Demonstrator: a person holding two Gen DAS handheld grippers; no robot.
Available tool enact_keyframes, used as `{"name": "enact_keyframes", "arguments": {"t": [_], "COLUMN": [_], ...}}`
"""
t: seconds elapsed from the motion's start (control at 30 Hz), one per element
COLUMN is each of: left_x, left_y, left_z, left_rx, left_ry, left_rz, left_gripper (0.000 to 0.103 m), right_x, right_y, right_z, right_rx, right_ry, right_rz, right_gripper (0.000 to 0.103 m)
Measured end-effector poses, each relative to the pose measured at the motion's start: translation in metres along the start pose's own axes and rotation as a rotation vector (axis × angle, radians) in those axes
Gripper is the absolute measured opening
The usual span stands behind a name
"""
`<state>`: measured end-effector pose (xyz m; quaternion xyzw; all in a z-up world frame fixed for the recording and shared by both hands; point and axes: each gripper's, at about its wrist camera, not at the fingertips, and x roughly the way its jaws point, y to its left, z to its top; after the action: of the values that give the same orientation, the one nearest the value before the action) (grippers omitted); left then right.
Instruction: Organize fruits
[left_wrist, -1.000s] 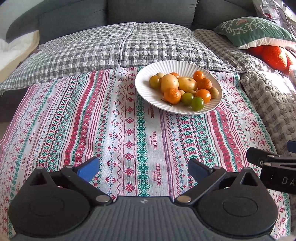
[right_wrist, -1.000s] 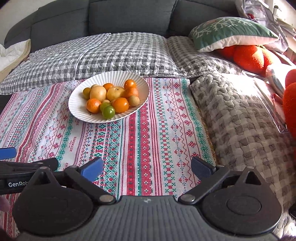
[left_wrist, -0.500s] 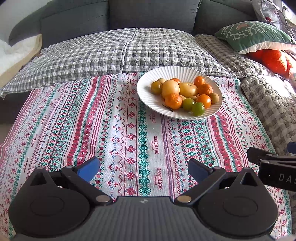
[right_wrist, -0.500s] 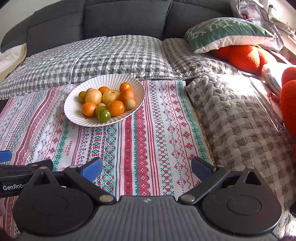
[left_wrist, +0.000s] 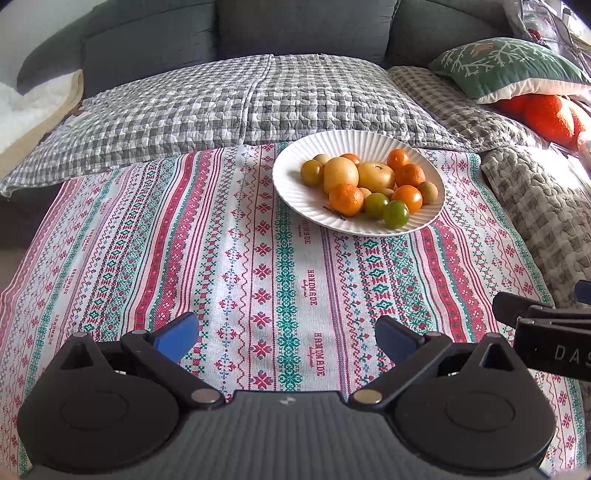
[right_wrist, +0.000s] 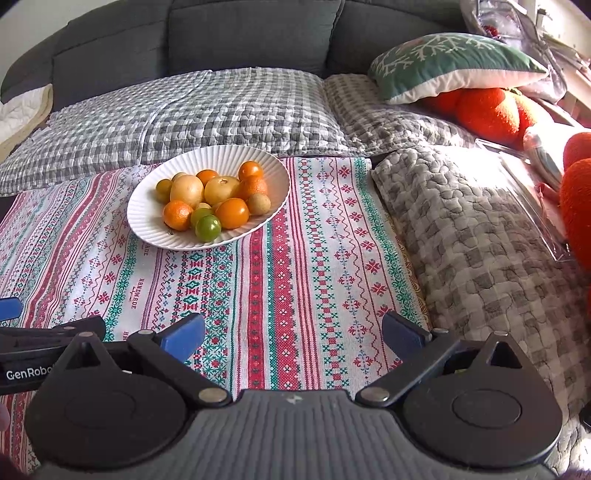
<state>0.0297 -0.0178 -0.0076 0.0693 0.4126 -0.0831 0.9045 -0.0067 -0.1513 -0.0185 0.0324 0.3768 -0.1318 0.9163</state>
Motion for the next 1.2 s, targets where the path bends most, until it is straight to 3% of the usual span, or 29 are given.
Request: {"name": "enact_keyframes", "arguments": {"t": [1.2], "left_x": [0.0004], "left_y": [0.0002], "left_z": [-0.0008], "left_rx": [0.021], "left_ry": [-0.003], "left_rz": [0.018], "left_gripper": [0.098], "right_x": [0.0013], "right_y": [0.0011], "right_z": [-0.0005], "right_rx": [-0.003], "right_ry": [0.009], "right_rz": [-0.006], "right_gripper": [0.102]}}
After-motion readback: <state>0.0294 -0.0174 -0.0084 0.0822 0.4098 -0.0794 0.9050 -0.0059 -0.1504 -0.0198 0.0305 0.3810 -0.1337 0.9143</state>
